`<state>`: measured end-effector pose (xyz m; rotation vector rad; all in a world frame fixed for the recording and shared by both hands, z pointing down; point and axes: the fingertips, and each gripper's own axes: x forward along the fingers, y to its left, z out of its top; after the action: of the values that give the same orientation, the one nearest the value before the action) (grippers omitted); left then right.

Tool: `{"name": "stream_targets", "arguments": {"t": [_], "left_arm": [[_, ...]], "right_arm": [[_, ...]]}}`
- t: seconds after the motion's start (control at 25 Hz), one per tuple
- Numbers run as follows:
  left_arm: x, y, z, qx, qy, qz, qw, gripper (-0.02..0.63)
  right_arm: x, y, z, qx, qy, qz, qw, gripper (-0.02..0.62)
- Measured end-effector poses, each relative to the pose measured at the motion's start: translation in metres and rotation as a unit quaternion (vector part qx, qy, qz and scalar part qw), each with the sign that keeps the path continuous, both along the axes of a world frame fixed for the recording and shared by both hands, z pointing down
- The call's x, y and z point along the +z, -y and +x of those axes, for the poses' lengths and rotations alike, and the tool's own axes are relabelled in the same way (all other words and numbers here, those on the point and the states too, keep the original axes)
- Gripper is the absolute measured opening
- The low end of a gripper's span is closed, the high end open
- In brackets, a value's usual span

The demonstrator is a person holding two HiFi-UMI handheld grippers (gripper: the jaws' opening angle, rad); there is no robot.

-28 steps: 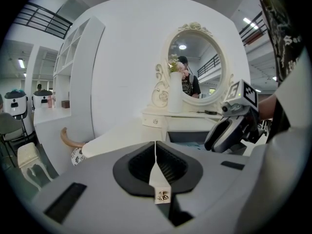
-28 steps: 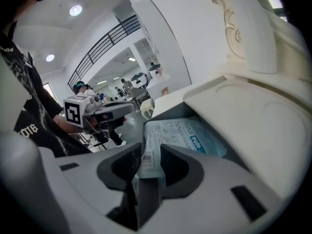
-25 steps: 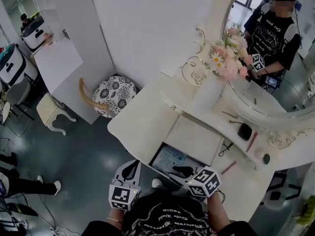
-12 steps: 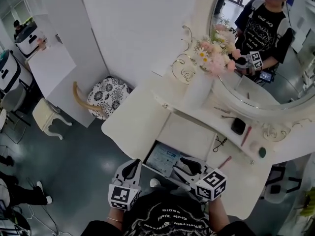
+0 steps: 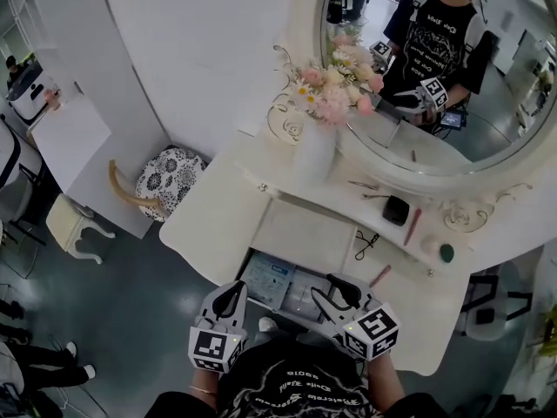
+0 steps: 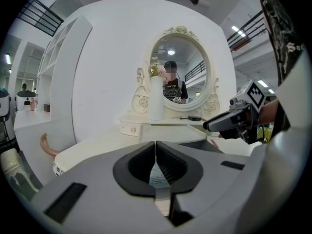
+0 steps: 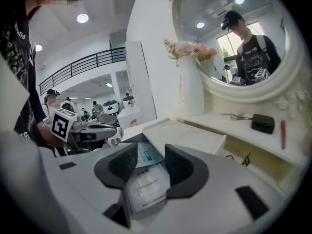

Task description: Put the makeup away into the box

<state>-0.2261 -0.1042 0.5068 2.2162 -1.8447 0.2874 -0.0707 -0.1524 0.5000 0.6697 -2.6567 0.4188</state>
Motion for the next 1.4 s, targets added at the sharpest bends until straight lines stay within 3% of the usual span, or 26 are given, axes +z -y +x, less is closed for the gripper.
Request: {"name": "stream_targets", "arguments": {"t": [0.2,0.6,1.16,1.4], "left_arm": [[-0.002,0.008,0.019,0.016,-0.002,0.003,0.9999,0.021],[-0.007,0.028,0.077,0.078,-0.008,0.008,0.9969,0.021],[-0.011,0.04,0.123,0.123,-0.01,0.016,0.9922,0.021],[-0.01,0.038,0.135,0.132,-0.008,0.014,0.9911,0.021]], "right_arm": [[-0.009,0.013,0.039,0.058,0.002,0.015,0.998,0.163],[-0.008,0.01,0.089,0.113,-0.028,0.038,0.993,0.161],[-0.005,0.003,0.174,0.219,-0.055,0.052,0.973,0.122],[-0.003,0.0,0.203,0.265,-0.065,0.056,0.96,0.07]]}}
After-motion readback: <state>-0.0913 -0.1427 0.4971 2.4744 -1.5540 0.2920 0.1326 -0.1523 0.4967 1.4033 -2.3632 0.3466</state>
